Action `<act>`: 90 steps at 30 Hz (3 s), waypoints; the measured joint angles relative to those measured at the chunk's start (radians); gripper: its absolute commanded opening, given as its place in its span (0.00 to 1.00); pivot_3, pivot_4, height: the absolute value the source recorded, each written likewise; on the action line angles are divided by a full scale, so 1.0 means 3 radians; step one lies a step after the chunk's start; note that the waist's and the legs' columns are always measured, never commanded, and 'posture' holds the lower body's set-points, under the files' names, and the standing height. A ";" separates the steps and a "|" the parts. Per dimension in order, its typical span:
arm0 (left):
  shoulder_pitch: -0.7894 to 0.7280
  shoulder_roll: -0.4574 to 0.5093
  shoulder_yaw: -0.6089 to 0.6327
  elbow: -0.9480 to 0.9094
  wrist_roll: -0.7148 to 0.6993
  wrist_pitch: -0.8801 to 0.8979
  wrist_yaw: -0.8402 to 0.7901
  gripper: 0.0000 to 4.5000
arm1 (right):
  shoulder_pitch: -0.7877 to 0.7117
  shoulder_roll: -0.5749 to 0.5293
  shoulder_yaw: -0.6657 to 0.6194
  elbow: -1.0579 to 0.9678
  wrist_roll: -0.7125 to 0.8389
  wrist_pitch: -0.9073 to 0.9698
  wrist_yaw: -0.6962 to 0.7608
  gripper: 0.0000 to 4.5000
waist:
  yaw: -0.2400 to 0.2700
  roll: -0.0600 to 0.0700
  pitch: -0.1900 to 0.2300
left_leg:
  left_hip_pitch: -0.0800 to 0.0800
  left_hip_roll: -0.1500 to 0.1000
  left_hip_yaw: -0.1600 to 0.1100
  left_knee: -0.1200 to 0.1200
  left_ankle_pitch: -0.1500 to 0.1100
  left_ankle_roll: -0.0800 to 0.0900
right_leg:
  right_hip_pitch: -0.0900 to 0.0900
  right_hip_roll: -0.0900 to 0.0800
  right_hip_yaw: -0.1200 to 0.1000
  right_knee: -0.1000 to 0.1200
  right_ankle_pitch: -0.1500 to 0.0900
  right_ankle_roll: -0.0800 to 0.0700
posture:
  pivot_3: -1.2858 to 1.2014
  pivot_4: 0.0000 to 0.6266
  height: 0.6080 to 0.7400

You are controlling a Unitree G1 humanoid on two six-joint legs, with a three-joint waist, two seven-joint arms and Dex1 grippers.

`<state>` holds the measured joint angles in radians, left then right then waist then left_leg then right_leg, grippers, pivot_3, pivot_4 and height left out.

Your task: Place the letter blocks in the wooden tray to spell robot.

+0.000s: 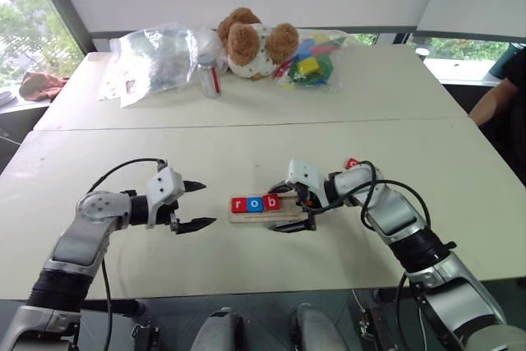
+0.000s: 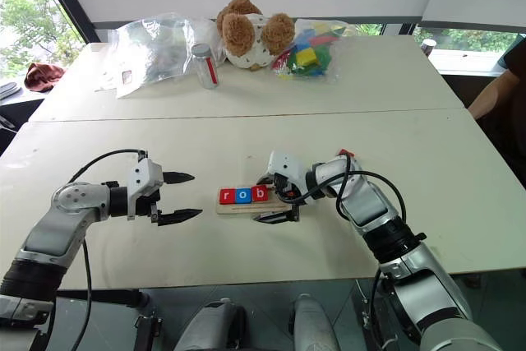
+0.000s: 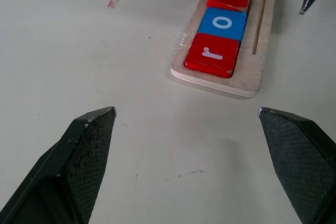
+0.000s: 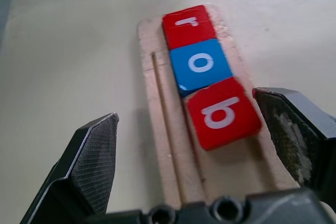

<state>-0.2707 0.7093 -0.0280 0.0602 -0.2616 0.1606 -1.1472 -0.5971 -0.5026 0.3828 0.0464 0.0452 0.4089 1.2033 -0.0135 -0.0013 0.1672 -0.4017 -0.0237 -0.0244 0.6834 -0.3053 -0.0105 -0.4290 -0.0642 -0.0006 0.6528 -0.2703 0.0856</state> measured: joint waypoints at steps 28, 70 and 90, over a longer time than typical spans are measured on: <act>-0.0398 -0.0442 -0.0140 -0.0851 -0.0474 0.0725 0.0229 1.00 | 0.0472 0.1481 -0.2043 -0.1510 -0.0570 0.2423 -0.3773 1.00 | -0.0011 -0.0001 -0.0007 | 0.0001 -0.0004 -0.0004 0.0000 0.0008 -0.0012 | -0.0004 0.0003 0.0007 0.0024 0.0000 0.0000 | 0.52 0.24 1.00; 0.0156 -0.0386 -0.0116 -0.0996 -0.0403 0.0595 0.0629 1.00 | 0.1353 0.1318 -0.1535 -0.2519 0.0092 0.3181 -0.3726 0.24 | -0.0013 -0.0001 -0.0007 | 0.0036 0.0000 0.0003 -0.0008 -0.0003 0.0008 | 0.0016 0.0007 0.0023 0.0027 -0.0001 -0.0001 | 0.52 0.24 1.00; 0.0264 -0.0339 -0.0129 -0.1014 -0.0405 0.0625 0.0521 1.00 | 0.1348 0.1494 -0.1539 -0.2700 0.0196 0.3708 -0.3723 0.99 | -0.0014 -0.0003 -0.0008 | 0.0036 0.0001 0.0002 -0.0009 -0.0003 0.0008 | 0.0017 0.0007 0.0022 0.0026 -0.0002 -0.0001 | 0.52 0.24 1.00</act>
<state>-0.1914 0.6076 -0.0666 -0.2439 -0.3830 0.3481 -0.9910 -0.1929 -0.0545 -0.0790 -0.7637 0.1041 1.5212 0.0863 -0.0176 -0.0022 0.1648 -0.3908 -0.0233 -0.0238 0.6807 -0.3060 -0.0081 -0.4239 -0.0621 0.0060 0.6606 -0.2708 0.0852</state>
